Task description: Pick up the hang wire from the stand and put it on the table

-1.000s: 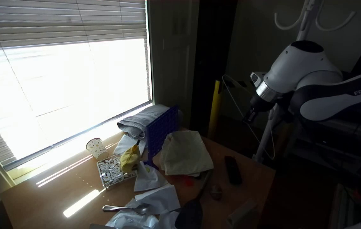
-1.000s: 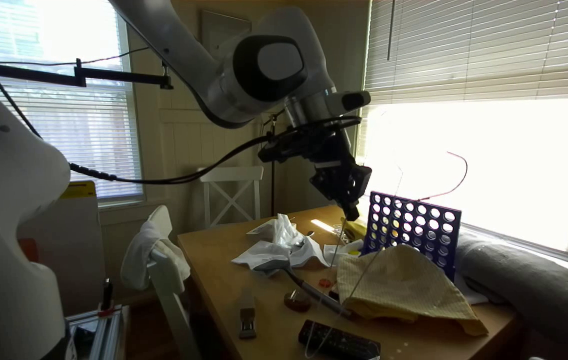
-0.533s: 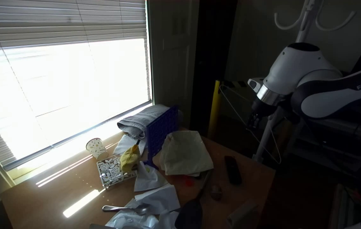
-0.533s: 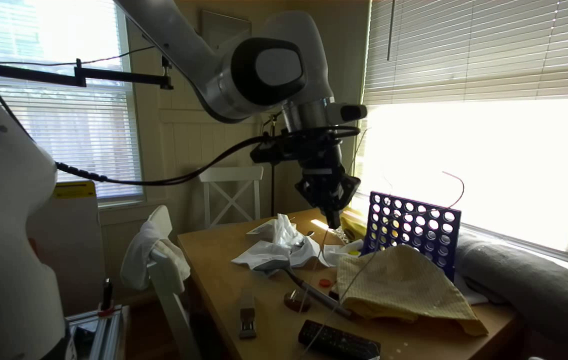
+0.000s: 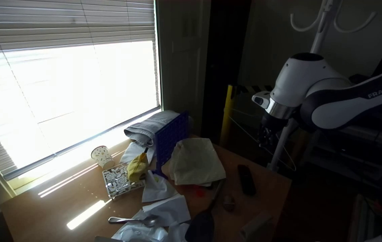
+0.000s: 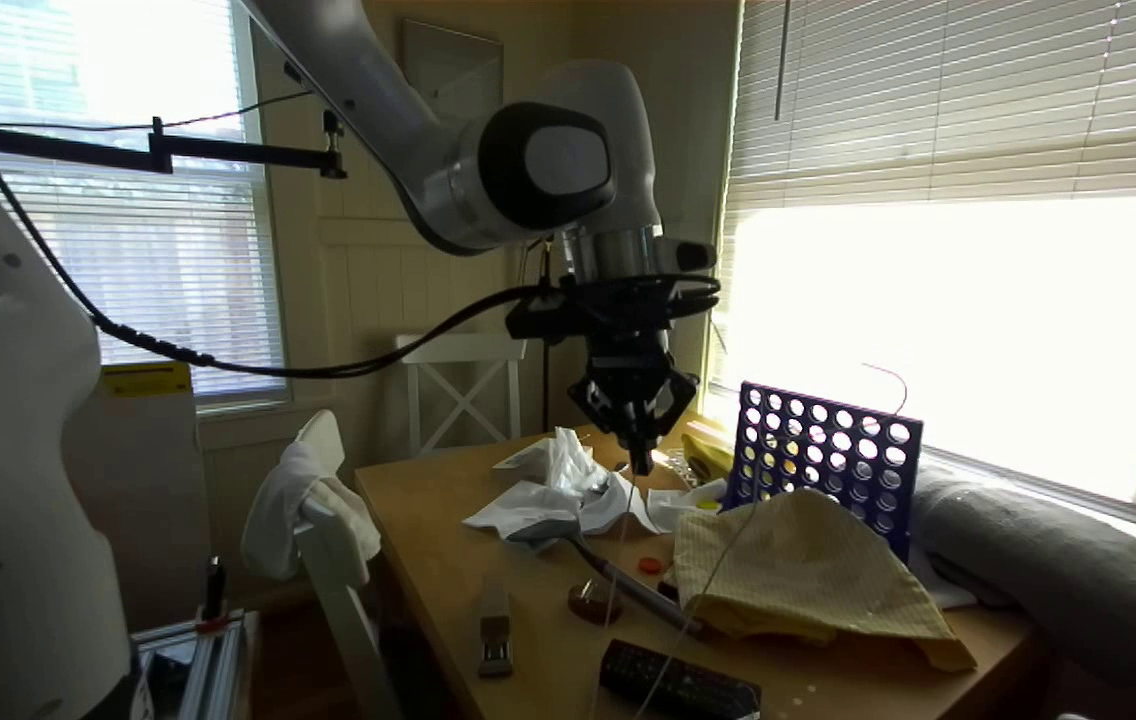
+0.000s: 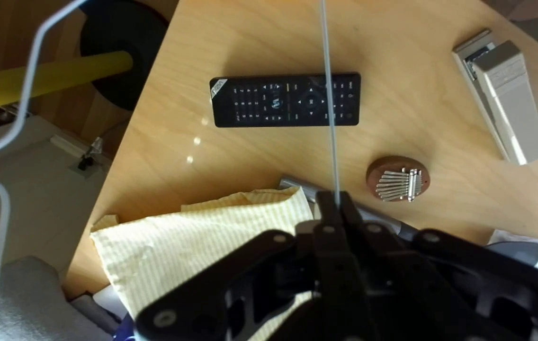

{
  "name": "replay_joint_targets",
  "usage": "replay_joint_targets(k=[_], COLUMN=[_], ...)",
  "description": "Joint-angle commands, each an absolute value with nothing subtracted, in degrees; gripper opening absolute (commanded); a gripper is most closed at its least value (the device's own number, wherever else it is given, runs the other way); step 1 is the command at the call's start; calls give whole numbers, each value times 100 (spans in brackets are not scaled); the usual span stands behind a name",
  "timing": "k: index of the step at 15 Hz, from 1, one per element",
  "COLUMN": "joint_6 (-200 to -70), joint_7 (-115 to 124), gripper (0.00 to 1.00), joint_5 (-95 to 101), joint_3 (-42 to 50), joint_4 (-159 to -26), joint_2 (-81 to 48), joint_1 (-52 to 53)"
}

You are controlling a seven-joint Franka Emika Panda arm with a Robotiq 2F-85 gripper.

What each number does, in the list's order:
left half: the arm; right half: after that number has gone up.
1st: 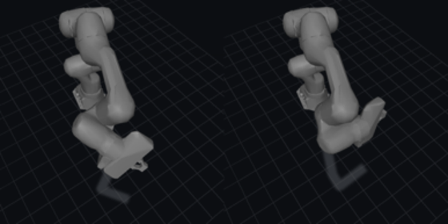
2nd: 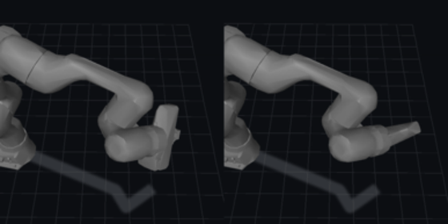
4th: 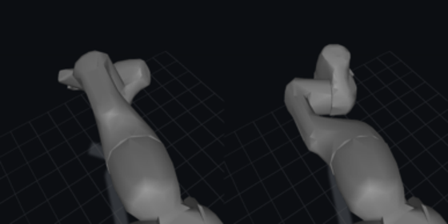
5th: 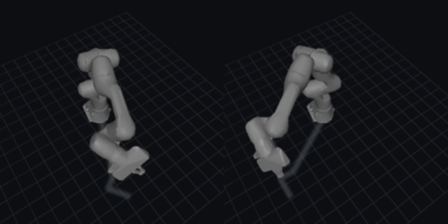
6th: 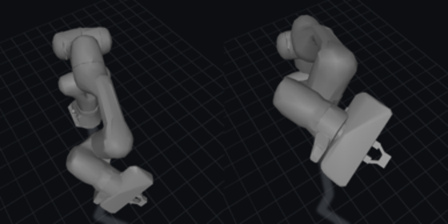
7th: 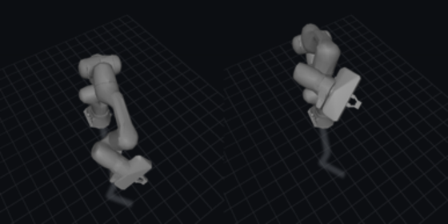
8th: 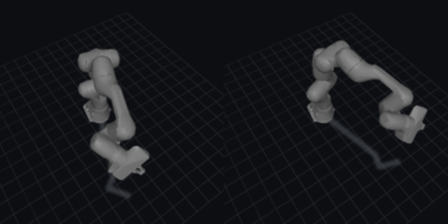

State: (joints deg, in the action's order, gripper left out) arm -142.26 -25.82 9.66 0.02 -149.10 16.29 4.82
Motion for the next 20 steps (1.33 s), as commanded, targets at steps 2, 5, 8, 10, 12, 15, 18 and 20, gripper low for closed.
replay_joint_targets(k=[2, 5, 8, 10, 12, 15, 18, 20], joint_6=[-13929, -13820, -13774, -13694, -13655, -13629, -13623, -13635], joint_7=[-3266, -3688, -3953, -3968, -4001, -4169, -4407, -4507], gripper=[1, 1, 1, 1, 1, 1, 1, 1], joint_5=[937, 920, 953, 1100, 1212, 1178, 1173, 1197], joint_3=[69, 37, -33, -99, -163, -274, -390, -465], joint_4=[-14503, -14358, -14210, -14116, -14054, -13974, -13873, -13800], joint_2=[1008, 691, 409, 243, 94, -136, -374, -529], joint_1=[600, 592, 552, 517, 515, 538, 539, 544])
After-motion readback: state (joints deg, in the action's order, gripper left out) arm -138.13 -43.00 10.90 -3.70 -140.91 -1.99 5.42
